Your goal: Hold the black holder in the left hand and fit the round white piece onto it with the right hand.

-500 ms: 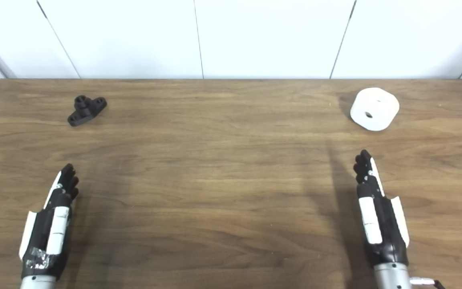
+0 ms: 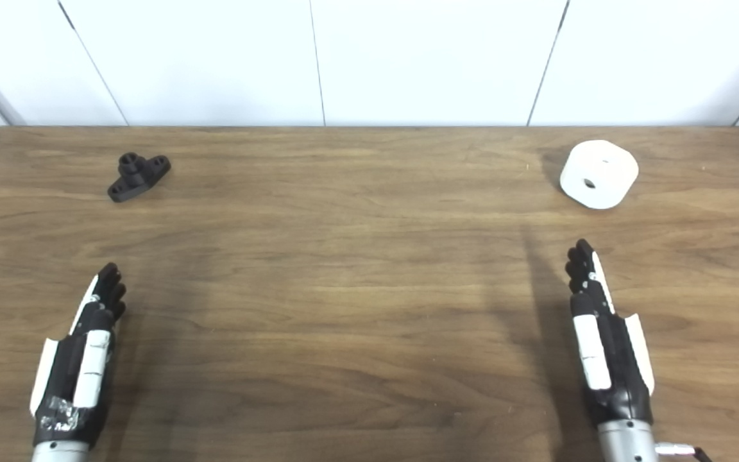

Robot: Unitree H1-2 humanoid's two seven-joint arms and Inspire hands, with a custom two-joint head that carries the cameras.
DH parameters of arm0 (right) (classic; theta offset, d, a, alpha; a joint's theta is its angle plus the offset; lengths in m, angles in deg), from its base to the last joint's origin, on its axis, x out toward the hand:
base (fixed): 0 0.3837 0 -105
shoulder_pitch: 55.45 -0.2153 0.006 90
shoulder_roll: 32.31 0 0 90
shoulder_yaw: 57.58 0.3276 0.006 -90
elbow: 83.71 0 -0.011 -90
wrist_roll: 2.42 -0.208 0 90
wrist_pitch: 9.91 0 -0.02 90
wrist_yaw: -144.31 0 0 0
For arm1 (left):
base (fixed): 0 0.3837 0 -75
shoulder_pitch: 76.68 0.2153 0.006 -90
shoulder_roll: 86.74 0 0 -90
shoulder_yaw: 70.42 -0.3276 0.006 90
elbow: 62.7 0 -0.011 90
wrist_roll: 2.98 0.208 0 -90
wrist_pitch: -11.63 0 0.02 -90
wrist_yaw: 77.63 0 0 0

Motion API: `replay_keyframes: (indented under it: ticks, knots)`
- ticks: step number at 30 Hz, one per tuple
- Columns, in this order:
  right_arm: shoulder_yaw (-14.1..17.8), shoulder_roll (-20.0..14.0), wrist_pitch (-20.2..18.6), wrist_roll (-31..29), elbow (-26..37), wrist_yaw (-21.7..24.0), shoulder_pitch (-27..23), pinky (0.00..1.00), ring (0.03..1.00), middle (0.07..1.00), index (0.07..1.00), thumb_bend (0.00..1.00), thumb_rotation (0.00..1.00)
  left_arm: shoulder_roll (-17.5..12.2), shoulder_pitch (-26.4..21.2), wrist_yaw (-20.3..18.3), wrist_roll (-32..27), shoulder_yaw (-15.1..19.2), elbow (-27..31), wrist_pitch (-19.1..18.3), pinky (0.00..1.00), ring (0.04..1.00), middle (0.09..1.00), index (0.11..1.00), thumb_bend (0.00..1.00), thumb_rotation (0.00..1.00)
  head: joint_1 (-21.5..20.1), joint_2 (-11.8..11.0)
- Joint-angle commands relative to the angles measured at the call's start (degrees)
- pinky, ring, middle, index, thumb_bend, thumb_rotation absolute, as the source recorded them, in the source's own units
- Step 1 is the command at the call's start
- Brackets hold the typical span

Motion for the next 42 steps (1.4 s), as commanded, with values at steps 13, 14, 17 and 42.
replay_keyframes:
  ticks: [13,14,17,42]
  knots:
    - [1.03,-0.13,3.49,-2.33,0.23,0.50,0.88,1.00,0.991,0.982,0.981,0.58,0.98,1.87,0.92,1.54,3.60,-0.56,0.66,3.46,0.97,0.970,0.977,0.970,0.72,0.87,9.41,-5.73]
    - [1.13,-0.33,4.13,-2.70,-0.21,0.71,0.99,1.00,0.994,0.984,0.980,0.57,0.98,2.01,1.10,1.64,3.79,-0.85,0.48,3.74,0.98,0.969,0.975,0.967,0.72,0.87,10.75,-6.63]
    - [1.36,-0.77,5.46,-3.68,-1.33,1.25,1.21,1.00,0.995,0.986,0.984,0.56,0.99,2.40,1.86,1.74,3.82,-1.80,0.46,3.31,0.98,0.977,0.978,0.967,0.73,0.85,13.25,-8.93]
    - [2.12,0.06,5.72,-2.67,-4.76,1.23,0.03,0.93,0.946,0.938,0.918,0.59,0.99,3.23,1.40,4.97,6.33,-4.69,-4.14,8.91,0.97,0.964,0.972,0.969,0.67,0.78,15.72,-14.56]
